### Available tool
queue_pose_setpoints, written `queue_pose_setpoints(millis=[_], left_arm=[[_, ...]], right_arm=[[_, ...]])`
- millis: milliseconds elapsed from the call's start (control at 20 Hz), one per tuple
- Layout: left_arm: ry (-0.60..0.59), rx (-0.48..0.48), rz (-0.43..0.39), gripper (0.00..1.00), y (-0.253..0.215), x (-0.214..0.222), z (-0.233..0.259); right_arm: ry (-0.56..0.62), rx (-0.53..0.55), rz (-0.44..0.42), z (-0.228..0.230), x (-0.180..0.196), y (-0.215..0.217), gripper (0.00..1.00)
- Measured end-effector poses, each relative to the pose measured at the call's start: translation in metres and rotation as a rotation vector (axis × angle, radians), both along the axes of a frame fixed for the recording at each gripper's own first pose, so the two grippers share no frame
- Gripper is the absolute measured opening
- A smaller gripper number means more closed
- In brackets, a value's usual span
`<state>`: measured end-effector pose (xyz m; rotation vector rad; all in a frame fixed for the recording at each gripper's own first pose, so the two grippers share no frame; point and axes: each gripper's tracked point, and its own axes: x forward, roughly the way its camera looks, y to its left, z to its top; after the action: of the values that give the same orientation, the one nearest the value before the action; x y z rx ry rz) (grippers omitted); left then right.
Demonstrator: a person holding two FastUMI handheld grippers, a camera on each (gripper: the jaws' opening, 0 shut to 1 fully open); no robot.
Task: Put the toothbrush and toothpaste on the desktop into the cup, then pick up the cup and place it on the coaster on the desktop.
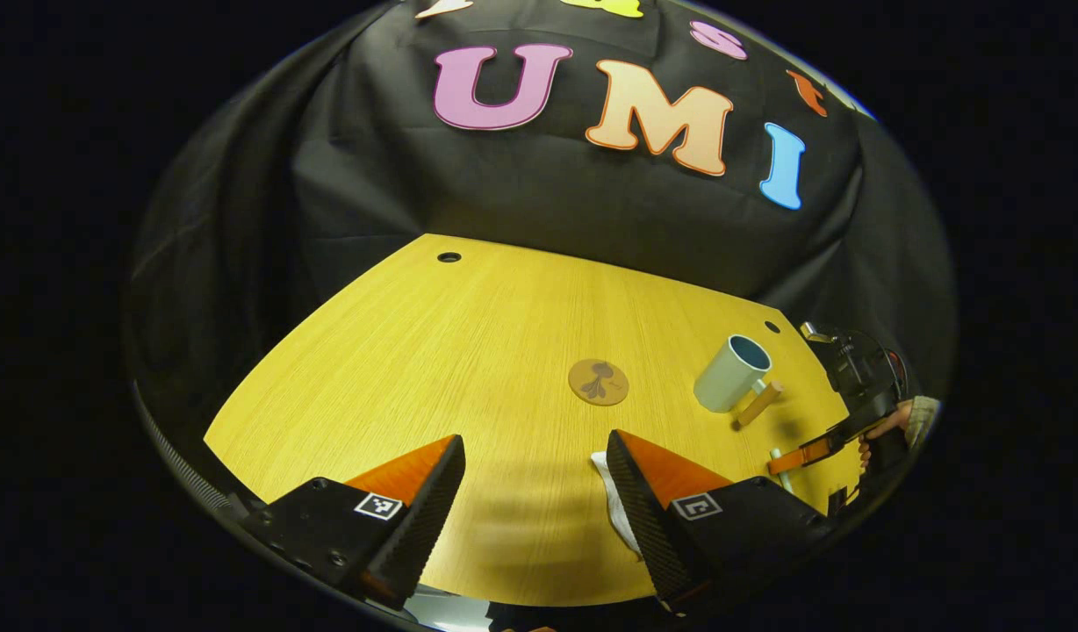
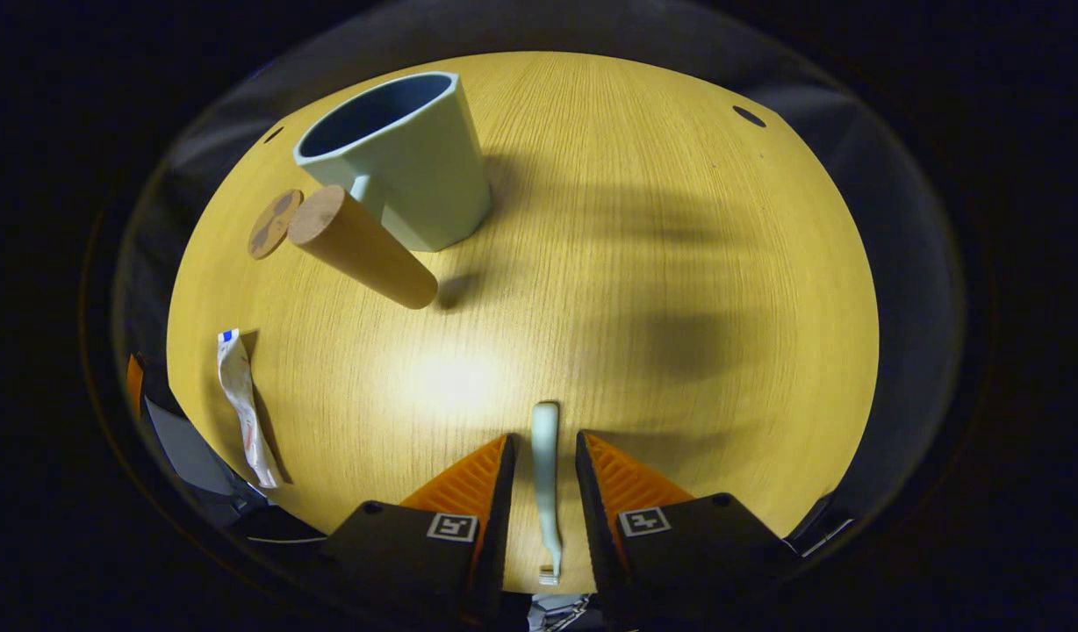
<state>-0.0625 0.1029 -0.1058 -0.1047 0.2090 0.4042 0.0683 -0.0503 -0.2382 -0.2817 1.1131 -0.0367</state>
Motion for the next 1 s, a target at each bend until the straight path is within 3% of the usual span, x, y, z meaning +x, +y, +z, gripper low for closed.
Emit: queue_pose_setpoints(millis=[100,250,450,500,750,900,1000], left_arm=[[0.007,-0.003,-0.009,0.95,-0.003,0.003,-0.002],[0.039,-0.026,-0.03,0.95,-0.007,0.006,-0.009],[0.152,-0.086,-0.059,0.96,-0.024,0.012,-0.034],[0.19,-0.097,-0.064,0.95,-0.026,0.013,-0.042],[0.306,-0.121,-0.094,0.95,-0.044,0.024,-0.058],[0.415,-0.182,-0.084,0.95,-0.055,0.034,-0.075],[0.474,-0.254,-0.082,0.95,-0.066,0.039,-0.086]], right_arm=[[0.001,0.004,-0.006,0.003,0.0,0.0,0.44],[0.013,0.008,-0.019,0.003,0.0,-0.001,0.25],[0.032,0.0,-0.027,0.005,-0.001,-0.001,0.21],[0.03,0.001,-0.027,-0.002,0.001,-0.002,0.13],[0.018,0.009,-0.025,0.001,0.001,-0.001,0.13],[-0.007,-0.007,0.007,0.002,0.0,0.0,0.13],[-0.011,-0.015,0.02,0.002,0.0,0.0,0.07]])
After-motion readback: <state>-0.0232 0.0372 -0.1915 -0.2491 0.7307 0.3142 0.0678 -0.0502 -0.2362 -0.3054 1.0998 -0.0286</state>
